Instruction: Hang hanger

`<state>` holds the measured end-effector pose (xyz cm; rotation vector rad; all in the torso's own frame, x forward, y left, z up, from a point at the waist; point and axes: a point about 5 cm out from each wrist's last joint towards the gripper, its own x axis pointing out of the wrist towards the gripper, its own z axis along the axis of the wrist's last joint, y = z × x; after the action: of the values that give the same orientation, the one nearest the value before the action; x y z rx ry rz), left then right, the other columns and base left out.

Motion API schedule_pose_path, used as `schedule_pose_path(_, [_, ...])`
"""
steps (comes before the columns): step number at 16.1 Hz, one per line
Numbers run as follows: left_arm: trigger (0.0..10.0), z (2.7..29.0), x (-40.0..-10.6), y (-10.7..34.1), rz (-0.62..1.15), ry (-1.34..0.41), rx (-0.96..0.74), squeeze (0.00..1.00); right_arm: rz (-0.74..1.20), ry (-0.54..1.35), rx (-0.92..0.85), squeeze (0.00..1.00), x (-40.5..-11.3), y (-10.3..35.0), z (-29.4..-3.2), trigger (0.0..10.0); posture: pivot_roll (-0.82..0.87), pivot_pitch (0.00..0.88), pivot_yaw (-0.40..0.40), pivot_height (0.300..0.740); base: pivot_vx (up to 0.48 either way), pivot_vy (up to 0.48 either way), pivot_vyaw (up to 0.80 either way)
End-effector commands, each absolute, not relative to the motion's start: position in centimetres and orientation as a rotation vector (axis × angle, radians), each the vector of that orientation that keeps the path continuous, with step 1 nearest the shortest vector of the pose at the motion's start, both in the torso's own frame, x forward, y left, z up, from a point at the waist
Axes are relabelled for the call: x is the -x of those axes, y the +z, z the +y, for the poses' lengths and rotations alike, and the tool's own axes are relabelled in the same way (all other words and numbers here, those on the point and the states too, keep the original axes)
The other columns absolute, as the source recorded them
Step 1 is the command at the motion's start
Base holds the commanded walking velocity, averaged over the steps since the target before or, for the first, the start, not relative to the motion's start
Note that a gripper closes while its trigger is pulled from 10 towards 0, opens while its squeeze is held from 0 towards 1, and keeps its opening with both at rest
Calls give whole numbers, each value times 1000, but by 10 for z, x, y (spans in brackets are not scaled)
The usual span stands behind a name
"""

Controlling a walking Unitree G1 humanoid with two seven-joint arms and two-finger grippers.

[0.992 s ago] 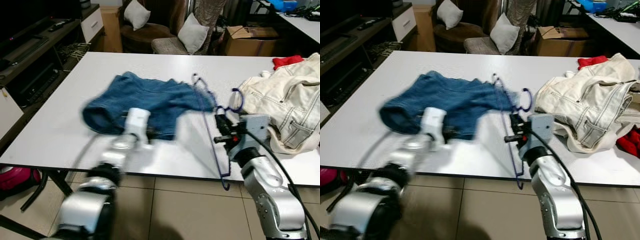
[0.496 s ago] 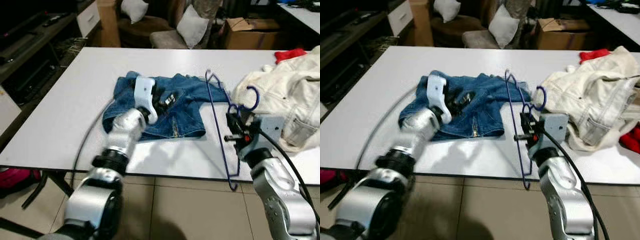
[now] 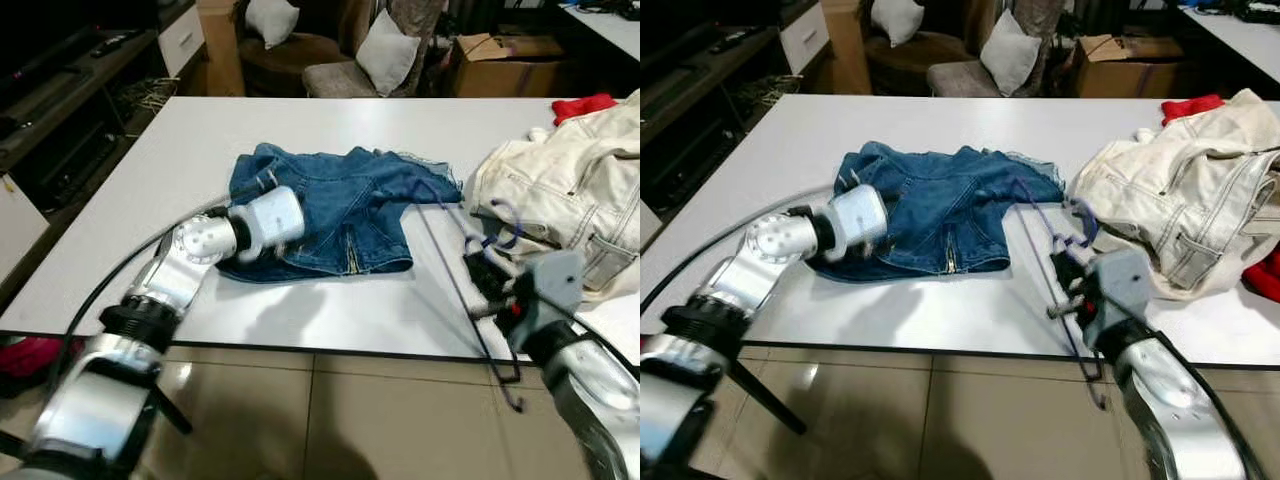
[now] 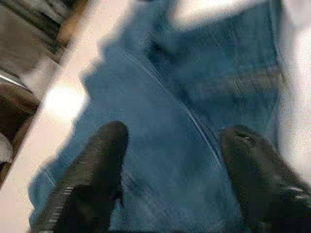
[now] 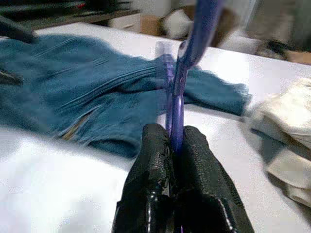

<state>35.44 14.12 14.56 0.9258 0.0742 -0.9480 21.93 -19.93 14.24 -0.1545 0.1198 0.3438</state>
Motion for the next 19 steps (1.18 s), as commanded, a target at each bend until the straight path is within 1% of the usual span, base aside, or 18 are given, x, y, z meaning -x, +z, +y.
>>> schedule_pose_path(1, [10000,152,-349,132,155,-977,-1020,180,137,408,190,0,-213,144,-197,10000,-185,0,104,740,0,0,0])
schedule_pose_path(2, [10000,154,-348,128,171,-977,-1038,0,147,430,200,0,-210,144,-198,10000,-185,0,104,740,0,0,0])
schedule_pose_path(5, [10000,150,-351,119,182,-949,-1079,0,162,448,215,0,-208,144,-200,10000,-196,0,105,740,0,0,0])
schedule_pose_path(6, [7882,148,-351,114,185,-956,-1090,0,168,434,230,0,-208,143,-202,10000,-198,0,106,740,0,0,0])
schedule_pose_path(7, [2157,147,-351,110,197,-963,-1088,0,167,425,230,0,-209,143,-202,10000,-204,0,111,740,0,0,0])
schedule_pose_path(8, [0,146,-352,108,201,-950,-1092,0,167,418,232,0,-209,144,-203,10000,-205,0,111,740,0,0,0])
schedule_pose_path(10, [0,146,-354,105,205,-905,-1087,0,170,409,229,0,-207,143,-202,10000,-210,0,119,740,0,0,0])
schedule_pose_path(15, [0,146,-356,105,202,-891,-1072,0,176,405,227,0,-204,142,-201,10000,-213,0,131,740,0,0,0])
schedule_pose_path(19, [0,141,-359,110,181,-897,-1025,0,182,408,229,0,-203,141,-200,10000,-210,0,129,740,0,0,0])
